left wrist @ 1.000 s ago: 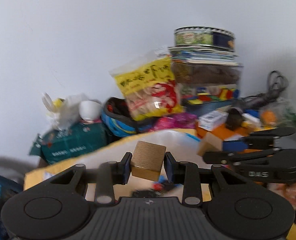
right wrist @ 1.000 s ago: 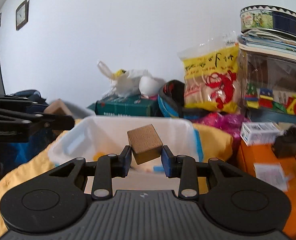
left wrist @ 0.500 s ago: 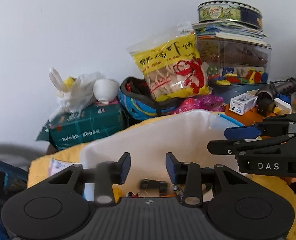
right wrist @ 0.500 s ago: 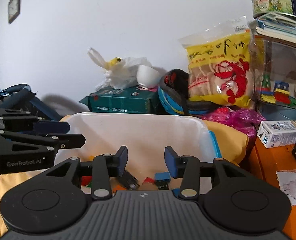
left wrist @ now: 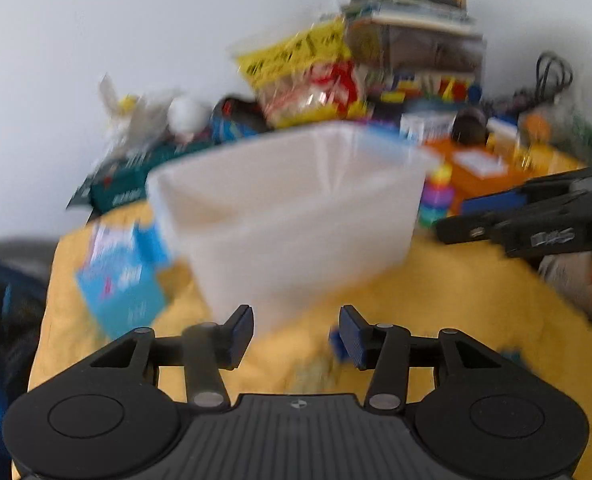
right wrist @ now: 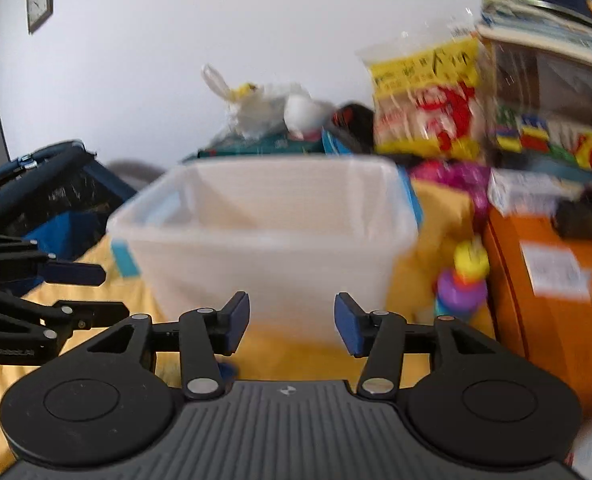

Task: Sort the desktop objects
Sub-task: 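Move both grippers back over the remaining toys, then grasp the beige figure with the left gripper while the right grasps the teal figure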

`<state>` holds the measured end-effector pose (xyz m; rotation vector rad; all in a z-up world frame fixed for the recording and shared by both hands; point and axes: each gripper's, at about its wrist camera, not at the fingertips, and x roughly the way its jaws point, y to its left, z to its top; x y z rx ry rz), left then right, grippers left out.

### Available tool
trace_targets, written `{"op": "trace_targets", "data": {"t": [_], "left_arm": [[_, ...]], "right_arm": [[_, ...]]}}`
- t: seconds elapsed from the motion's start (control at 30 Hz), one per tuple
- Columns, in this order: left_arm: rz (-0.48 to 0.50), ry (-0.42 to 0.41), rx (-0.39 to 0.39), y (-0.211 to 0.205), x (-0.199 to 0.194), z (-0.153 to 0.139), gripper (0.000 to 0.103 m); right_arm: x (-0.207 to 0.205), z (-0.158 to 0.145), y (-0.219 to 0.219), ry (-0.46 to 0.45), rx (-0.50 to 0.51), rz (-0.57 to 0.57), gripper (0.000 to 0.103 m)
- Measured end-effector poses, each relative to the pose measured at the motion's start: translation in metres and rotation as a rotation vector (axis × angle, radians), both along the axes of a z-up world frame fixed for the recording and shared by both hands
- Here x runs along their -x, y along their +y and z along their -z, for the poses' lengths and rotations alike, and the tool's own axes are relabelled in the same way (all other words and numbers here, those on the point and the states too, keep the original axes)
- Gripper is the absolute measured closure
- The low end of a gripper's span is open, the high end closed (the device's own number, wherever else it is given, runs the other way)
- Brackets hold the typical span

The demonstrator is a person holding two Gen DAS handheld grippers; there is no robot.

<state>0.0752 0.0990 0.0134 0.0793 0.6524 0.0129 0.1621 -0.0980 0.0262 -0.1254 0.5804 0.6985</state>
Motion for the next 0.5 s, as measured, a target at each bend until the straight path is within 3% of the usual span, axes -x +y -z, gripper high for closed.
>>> {"op": "trace_targets", "data": {"t": [0.23,0.5], "left_arm": [[0.001,0.099,0.018,-0.003,0.026,0.040,0.051],[0.022,0.106,-0.036,-0.004,0.015,0.053,0.051]], "right_arm": [[0.031,0.042,0.001,0.128,0.100,-0.045,0.053],[0.040,0.069,0.035,0.069,0.258,-0.072,0.059]]}}
